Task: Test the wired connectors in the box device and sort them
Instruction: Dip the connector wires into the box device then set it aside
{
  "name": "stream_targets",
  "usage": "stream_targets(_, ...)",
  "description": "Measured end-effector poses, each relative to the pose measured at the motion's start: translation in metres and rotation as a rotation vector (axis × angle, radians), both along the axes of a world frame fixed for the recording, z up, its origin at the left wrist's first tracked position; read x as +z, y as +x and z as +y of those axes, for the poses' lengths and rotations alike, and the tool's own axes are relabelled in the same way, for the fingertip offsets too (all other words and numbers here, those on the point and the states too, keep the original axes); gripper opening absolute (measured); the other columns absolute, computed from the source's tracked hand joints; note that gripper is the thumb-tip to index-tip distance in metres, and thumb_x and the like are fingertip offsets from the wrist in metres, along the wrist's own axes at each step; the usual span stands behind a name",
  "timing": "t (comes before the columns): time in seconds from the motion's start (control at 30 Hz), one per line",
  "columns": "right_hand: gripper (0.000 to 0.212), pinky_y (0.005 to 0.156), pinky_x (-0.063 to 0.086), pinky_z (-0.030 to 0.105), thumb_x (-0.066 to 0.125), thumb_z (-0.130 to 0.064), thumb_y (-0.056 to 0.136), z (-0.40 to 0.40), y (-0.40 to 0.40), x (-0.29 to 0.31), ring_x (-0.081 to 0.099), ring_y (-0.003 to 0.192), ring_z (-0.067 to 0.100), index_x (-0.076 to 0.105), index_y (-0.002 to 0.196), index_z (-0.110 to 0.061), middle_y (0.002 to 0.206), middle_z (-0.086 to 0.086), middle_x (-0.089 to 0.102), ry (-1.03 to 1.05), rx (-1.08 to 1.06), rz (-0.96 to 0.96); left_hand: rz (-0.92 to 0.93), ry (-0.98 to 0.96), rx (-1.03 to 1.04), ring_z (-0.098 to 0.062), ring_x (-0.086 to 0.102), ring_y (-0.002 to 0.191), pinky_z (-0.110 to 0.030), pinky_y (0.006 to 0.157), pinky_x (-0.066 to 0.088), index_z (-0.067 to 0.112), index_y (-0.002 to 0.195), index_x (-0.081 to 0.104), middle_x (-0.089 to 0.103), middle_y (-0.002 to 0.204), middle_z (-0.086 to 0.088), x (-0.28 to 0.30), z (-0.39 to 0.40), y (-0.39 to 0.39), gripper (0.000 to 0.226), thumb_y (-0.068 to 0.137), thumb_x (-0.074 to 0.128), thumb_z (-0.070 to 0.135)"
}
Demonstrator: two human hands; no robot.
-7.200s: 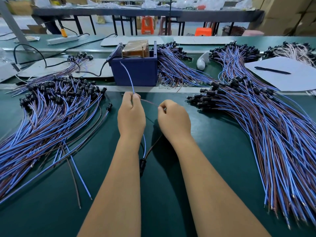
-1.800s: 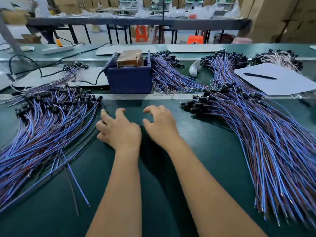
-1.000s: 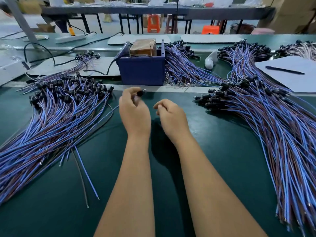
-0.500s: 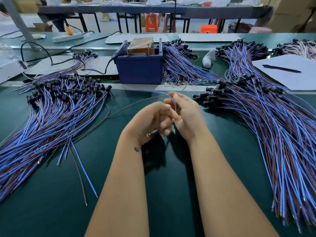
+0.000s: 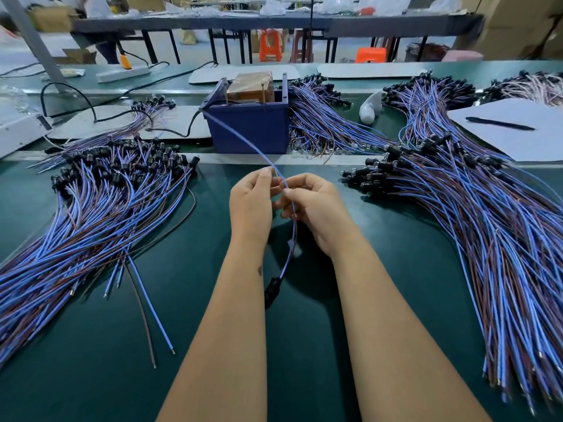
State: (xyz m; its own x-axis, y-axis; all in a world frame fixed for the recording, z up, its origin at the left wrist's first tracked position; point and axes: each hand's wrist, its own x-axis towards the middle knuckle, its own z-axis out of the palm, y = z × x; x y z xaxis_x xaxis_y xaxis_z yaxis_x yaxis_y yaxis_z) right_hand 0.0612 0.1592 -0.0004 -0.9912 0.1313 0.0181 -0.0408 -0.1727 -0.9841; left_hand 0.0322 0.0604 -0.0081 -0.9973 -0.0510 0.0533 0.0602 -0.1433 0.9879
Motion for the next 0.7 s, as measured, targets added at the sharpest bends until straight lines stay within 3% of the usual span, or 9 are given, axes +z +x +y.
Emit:
stream_targets(0.13,0.019,0.045,0.043,0.021,0.055,0.005,0.089,-0.012,0.001,-0.002,0.054,0.048,0.007,0.057,0.077,-0.009,0.071,0.004,0.066,0.163,-0.037,0.033,-0.007,0.037,-0.036,-0.018,0.048,0.047,-0.026,0.044,0.044,0.008,0.09,0.068,0.067,0.08,-0.015,-0.001,-0.002,0.0,0.013,0.097,0.059,0.014)
stream_targets(0.37,0.009,0.045,0.042,0.02,0.055,-0.005,0.096,-0.01,0.0,-0.003,0.051,0.047,0.006,0.06,0.088,-0.003,0.06,0.002,0.058,0.157,-0.121,0.058,-0.031,0.071,-0.127,-0.02,0.049,0.05,-0.031,0.053,0.046,0.014,0.084,0.075,0.062,0.066,-0.013,0.001,-0.003,-0.002,0.018,0.095,0.061,0.018)
stream_targets(0.43,0.01,0.048,0.046,0.022,0.055,-0.005,0.096,-0.011,0.0,-0.004,0.052,0.05,0.007,0.059,0.088,-0.003,0.061,0.004,0.059,0.135,-0.132,0.059,-0.022,0.082,-0.126,-0.025,0.054,0.056,-0.033,0.052,0.049,0.015,0.08,0.076,0.065,0.07,-0.017,-0.001,-0.004,-0.002,0.015,0.092,0.066,0.015)
stream_targets(0.5,0.012,0.058,0.052,0.031,0.056,-0.007,0.096,-0.013,-0.002,-0.006,0.056,0.059,0.013,0.059,0.085,-0.005,0.069,0.007,0.062,0.192,-0.184,0.068,-0.024,0.113,-0.085,-0.028,0.063,0.069,-0.04,0.062,0.057,0.012,0.083,0.075,0.072,0.082,-0.017,0.0,-0.006,-0.003,0.008,0.089,0.07,0.013)
stream_targets(0.57,0.013,0.069,0.055,0.039,0.056,-0.011,0.097,-0.013,-0.003,-0.008,0.059,0.069,0.018,0.059,0.083,-0.011,0.075,0.007,0.063,0.278,-0.271,0.068,-0.01,0.105,-0.012,-0.019,0.07,0.076,-0.034,0.073,0.059,0.012,0.087,0.073,0.076,0.085,-0.007,-0.001,-0.008,-0.005,0.005,0.089,0.068,0.012)
stream_targets(0.7,0.014,0.06,0.047,0.028,0.052,-0.015,0.099,-0.006,-0.003,-0.007,0.055,0.058,0.012,0.056,0.085,-0.018,0.063,0.001,0.06,0.202,-0.381,0.069,0.007,0.112,0.063,-0.006,0.061,0.06,-0.017,0.057,0.049,0.025,0.091,0.07,0.067,0.065,0.01,0.0,-0.012,-0.006,0.018,0.097,0.057,0.013)
